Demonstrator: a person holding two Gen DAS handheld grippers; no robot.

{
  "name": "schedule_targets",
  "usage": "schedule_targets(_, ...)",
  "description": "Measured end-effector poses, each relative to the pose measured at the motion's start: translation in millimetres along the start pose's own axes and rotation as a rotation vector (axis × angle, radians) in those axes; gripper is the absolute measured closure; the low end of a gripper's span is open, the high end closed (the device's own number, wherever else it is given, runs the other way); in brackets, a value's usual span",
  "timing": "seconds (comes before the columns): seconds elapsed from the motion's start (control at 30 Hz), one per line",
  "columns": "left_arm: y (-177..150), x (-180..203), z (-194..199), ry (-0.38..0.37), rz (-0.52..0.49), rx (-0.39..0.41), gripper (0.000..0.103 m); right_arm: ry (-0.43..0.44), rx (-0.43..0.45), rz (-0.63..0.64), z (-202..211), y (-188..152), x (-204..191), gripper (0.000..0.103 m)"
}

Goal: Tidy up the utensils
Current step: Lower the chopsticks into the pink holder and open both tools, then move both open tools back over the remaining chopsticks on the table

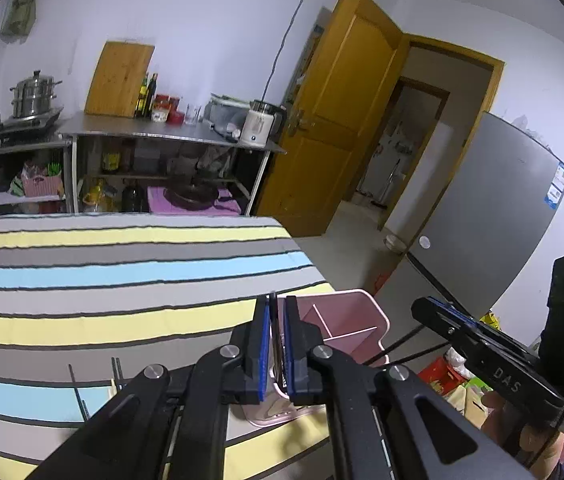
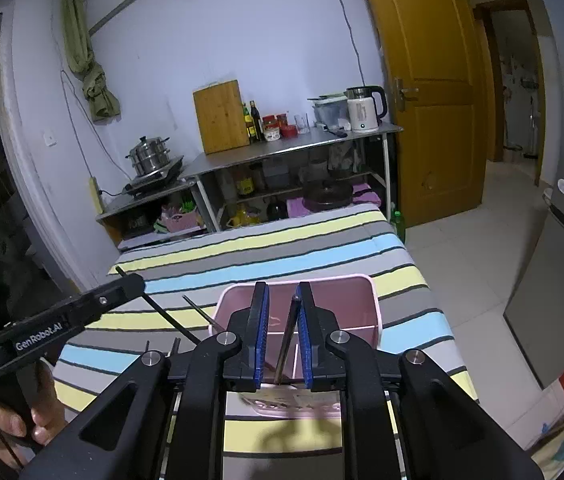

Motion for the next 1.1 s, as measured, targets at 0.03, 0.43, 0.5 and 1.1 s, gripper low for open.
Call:
schedule_targets(0.03, 1.1, 0.7, 4.4, -0.002, -0.002, 0.006, 0.098, 0.002, 0.005, -0.003, 3.4, 1.0, -0.4, 0.089)
schedule_targets(0.43, -14.9, -16.6, 63.6, 0.046, -0.043, 0.039, 0.097, 0.07, 0.044, -0.015, 45.5, -10.3, -16.0, 0.089)
schedule_targets(0.5, -24.6, -25.7, 70.5, 0.066, -0.044, 0.03, 0.097, 0.074, 0.042, -0.009, 49.3, -15.2, -19.7, 0.089)
schedule_targets(1.1, -150.4, -145.4, 99.2, 0.294, 0.139, -0.165, 0.097, 0.243, -0.167, 0.02, 32.2, -116.8, -86.3, 0.089)
Point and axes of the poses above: each gripper's, at about its wrist camera, not at the fingertips, and z roughly against the way its jaws point, x to its right, y to its top, the point moved 7 cm from there along -z, roughly the way its jaws point, and after that the axes turned 12 degrees about x, right-handed, at the moved point
